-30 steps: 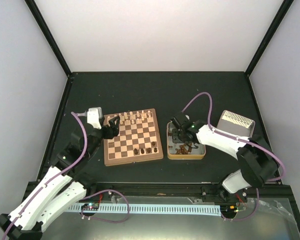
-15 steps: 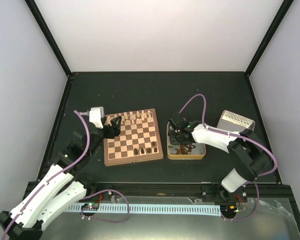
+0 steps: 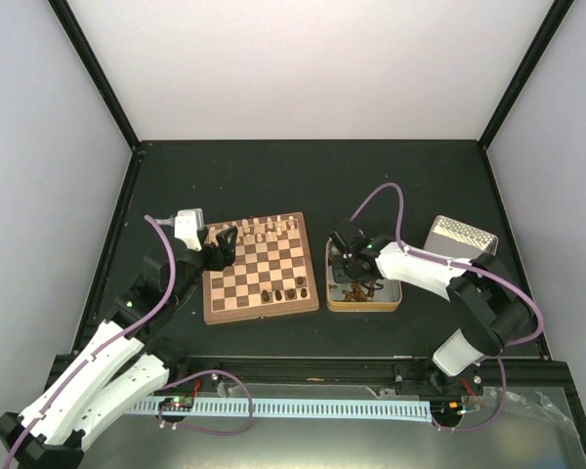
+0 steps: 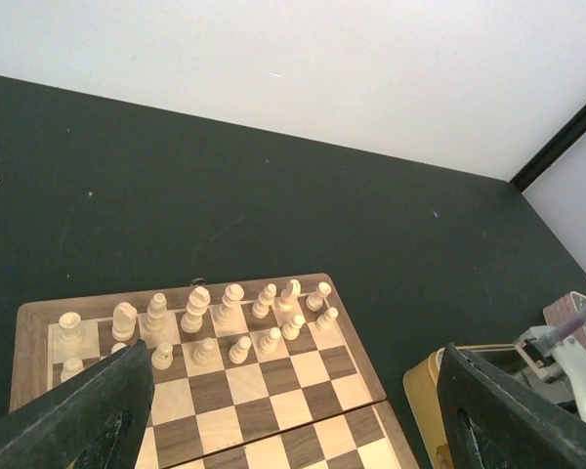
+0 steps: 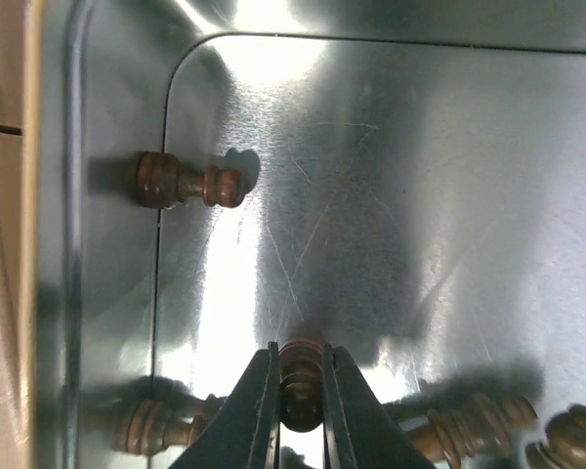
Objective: Set up the chess pieces on the board
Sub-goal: Pick up the chess piece from the storage box, then place the chess piece on the chessboard.
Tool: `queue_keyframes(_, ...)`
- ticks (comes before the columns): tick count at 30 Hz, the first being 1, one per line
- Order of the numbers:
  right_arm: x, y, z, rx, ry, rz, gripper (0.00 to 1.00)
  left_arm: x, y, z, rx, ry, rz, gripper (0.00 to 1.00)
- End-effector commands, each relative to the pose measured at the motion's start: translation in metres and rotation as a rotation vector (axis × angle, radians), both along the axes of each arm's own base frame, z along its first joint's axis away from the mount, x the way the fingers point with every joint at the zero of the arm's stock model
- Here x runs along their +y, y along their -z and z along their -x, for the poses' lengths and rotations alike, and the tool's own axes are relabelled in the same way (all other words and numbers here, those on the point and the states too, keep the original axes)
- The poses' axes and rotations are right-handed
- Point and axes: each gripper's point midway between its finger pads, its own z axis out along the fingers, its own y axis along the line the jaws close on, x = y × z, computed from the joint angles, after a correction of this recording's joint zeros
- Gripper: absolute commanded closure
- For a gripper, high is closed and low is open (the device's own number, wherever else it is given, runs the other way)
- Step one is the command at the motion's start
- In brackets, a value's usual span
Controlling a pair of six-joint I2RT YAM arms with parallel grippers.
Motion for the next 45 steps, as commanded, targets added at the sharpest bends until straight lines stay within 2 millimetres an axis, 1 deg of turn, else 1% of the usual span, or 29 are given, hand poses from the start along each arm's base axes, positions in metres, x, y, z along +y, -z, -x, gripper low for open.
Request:
queue_keyframes(1,0.006,-0.045,-0.011,-0.096,0.023,-0.045,0.99,0.002,-0.003,0.000,-0.001,-0.014,0.020,0.19)
queue_keyframes(4,0.019,-0.072,-0.011,-0.138,0.004,-0.088,0.99,0.004,-0.001,0.001,0.012,-0.024,0.025,0.19)
queue_keyframes(6,0.036,-0.087,-0.008,-0.157,-0.034,-0.119,0.99,0.005,0.001,0.001,0.017,-0.031,0.029,0.19)
queue_keyframes(9,0.064,-0.100,-0.001,-0.167,-0.098,-0.140,0.99,0.007,0.001,0.002,0.016,-0.042,0.039,0.19)
queue_keyframes(12,0.091,-0.104,0.005,-0.170,-0.157,-0.143,0.99,0.010,-0.002,0.005,0.008,-0.051,0.047,0.19)
queue_keyframes(15,0.113,-0.101,0.010,-0.167,-0.203,-0.138,0.99,0.016,-0.004,0.007,0.004,-0.077,0.053,0.19)
queue_keyframes(19,0.136,-0.093,0.016,-0.155,-0.258,-0.115,0.98,0.029,-0.005,0.009,-0.001,-0.140,0.059,0.19)
queue_keyframes(21,0.144,-0.086,0.020,-0.143,-0.283,-0.096,0.98,0.033,-0.006,0.011,-0.005,-0.158,0.068,0.19)
queue_keyframes(27,0.154,-0.062,0.026,-0.101,-0.332,-0.019,0.97,0.043,-0.006,0.015,-0.009,-0.201,0.083,0.19)
queue_keyframes(33,0.153,-0.045,0.027,-0.072,-0.339,0.024,0.97,0.045,-0.007,0.016,-0.013,-0.208,0.086,0.19)
queue_keyframes(38,0.153,-0.034,0.029,-0.053,-0.345,0.042,0.96,0.044,-0.005,0.016,-0.009,-0.207,0.085,0.19)
queue_keyframes(45,0.158,-0.026,0.030,-0.033,-0.359,0.039,0.94,0.043,-0.005,0.014,-0.006,-0.202,0.085,0.19)
